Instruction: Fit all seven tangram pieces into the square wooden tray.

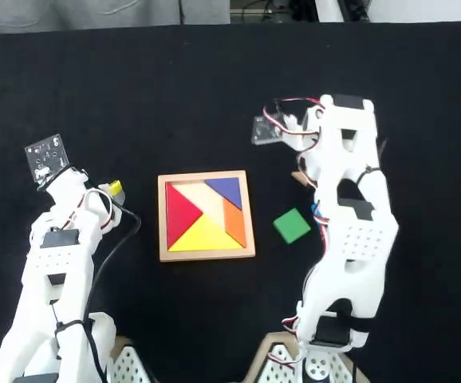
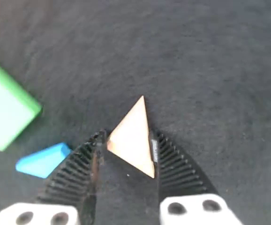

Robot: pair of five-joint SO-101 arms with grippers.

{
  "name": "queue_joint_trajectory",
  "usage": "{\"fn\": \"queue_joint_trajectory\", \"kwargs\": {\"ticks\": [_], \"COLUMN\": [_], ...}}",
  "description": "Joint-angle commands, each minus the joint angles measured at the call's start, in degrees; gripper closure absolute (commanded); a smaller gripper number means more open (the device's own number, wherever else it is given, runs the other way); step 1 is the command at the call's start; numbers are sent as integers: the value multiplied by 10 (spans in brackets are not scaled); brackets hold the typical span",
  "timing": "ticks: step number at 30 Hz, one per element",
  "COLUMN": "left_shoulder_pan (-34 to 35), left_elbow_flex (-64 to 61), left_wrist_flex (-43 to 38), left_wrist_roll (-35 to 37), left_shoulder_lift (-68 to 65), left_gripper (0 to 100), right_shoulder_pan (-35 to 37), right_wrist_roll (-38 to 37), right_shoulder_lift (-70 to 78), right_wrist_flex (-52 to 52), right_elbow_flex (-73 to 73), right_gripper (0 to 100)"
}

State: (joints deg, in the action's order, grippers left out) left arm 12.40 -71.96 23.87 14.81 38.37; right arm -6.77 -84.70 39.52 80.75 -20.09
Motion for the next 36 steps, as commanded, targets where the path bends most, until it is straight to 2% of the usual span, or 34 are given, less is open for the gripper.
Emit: {"fn": "queue_joint_trajectory", "kwargs": {"ticks": [1,10,14,18,20,25,29,36], "left_shoulder_pan": [-7,-7,-7,-7,-7,-7,-8,-8], "left_elbow_flex": [4,4,3,3,3,3,3,3], "left_wrist_flex": [-10,-10,-9,-7,-7,-8,-9,-9], "left_wrist_roll": [-4,-4,-4,-4,-4,-4,-4,-4], "left_shoulder_lift": [11,11,11,11,11,11,11,11], "left_gripper": [776,776,776,776,776,776,776,776], "right_shoulder_pan": [24,133,177,242,264,308,317,330], "right_wrist_roll": [152,553,751,986,1058,1124,1202,1209], "right_shoulder_lift": [-61,-188,-208,-204,-197,-167,-139,-131], "right_wrist_flex": [6,175,177,178,176,177,160,125], "right_elbow_flex": [-49,-120,-115,-101,-87,-44,-2,15], "right_gripper": [931,931,931,931,931,932,972,970]}}
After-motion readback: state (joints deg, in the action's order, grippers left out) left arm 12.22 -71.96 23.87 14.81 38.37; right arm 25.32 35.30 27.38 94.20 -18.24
